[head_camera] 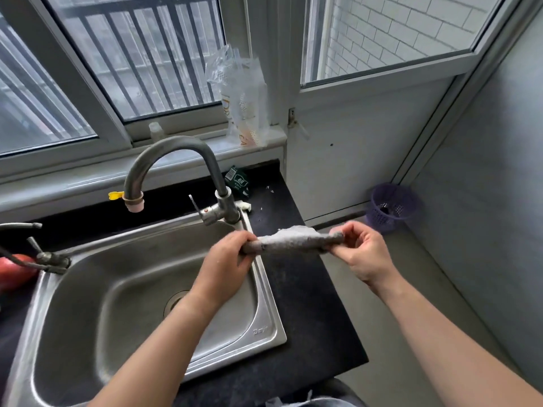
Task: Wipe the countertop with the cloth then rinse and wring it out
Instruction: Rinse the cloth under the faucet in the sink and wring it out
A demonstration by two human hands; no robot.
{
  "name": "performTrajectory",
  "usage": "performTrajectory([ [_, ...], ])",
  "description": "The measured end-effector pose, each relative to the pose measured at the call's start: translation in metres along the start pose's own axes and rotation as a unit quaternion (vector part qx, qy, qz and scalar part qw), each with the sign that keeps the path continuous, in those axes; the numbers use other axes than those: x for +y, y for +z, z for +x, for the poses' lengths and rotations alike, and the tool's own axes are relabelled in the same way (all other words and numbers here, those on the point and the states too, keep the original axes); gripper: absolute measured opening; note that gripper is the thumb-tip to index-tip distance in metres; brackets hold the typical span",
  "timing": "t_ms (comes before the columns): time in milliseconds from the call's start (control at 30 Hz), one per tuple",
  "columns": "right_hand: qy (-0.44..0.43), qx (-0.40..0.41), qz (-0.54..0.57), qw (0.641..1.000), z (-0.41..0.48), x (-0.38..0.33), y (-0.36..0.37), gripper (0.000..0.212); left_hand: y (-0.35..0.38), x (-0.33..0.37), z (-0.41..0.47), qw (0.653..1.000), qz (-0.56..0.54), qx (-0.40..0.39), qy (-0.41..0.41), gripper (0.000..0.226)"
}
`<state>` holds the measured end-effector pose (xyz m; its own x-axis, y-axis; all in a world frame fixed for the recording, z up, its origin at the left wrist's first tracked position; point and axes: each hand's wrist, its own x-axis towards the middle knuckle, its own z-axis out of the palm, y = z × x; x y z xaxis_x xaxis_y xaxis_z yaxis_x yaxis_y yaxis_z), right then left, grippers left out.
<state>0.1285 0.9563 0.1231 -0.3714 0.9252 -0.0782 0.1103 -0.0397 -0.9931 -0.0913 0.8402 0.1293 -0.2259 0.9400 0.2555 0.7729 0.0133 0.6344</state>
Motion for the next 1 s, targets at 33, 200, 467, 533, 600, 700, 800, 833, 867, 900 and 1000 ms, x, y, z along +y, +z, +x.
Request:
performTrajectory([
  [33, 0.021, -0.005, -0.034, 0.999, -0.005, 0.016, -0.003, 0.034, 0.011, -0.007, -0.01, 0.999, 0.0, -0.03, -0.011, 0.012],
  [200, 0.166, -0.089, -0.221, 0.957, -0.034, 0.091, -0.012, 0.032, 0.064, -0.036, -0.072, 0.972, 0.007, -0.197, -0.125, 0.022],
  [467, 0.135, 0.011, -0.173, 0.975, 0.014, 0.091, -0.001, 0.025, 0.072, -0.025, -0.024, 0.957, -0.084, 0.0, -0.276, 0.02],
  [533, 0.139, 0.014, -0.18, 0.974, 0.027, 0.093, 0.003, 0.024, 0.08, -0.028, -0.008, 0.945, -0.059, 0.029, -0.321, 0.027],
  [600, 0.155, -0.03, -0.243, 0.957, 0.034, 0.099, 0.007, 0.045, 0.091, -0.035, 0.0, 0.917, -0.03, -0.017, -0.398, 0.042],
  [700, 0.161, -0.09, -0.307, 0.934, 0.032, 0.108, 0.009, 0.055, 0.105, -0.035, -0.004, 0.878, -0.052, -0.078, -0.469, 0.056],
  [800, 0.162, -0.084, -0.287, 0.94, 0.028, 0.114, 0.009, 0.048, 0.11, -0.033, -0.01, 0.88, -0.069, -0.056, -0.467, 0.057],
  [833, 0.158, -0.077, -0.285, 0.942, 0.029, 0.115, 0.009, 0.047, 0.111, -0.033, -0.011, 0.88, -0.062, -0.049, -0.468, 0.056],
  [867, 0.149, -0.073, -0.288, 0.943, 0.03, 0.115, 0.01, 0.046, 0.112, -0.033, -0.012, 0.881, -0.053, -0.042, -0.469, 0.055],
  [900, 0.141, -0.07, -0.294, 0.943, 0.03, 0.114, 0.011, 0.048, 0.114, -0.032, -0.013, 0.881, -0.046, -0.036, -0.47, 0.053],
  [1000, 0.129, -0.074, -0.315, 0.938, 0.025, 0.112, 0.015, 0.055, 0.117, -0.024, -0.02, 0.876, -0.039, -0.038, -0.479, 0.048],
])
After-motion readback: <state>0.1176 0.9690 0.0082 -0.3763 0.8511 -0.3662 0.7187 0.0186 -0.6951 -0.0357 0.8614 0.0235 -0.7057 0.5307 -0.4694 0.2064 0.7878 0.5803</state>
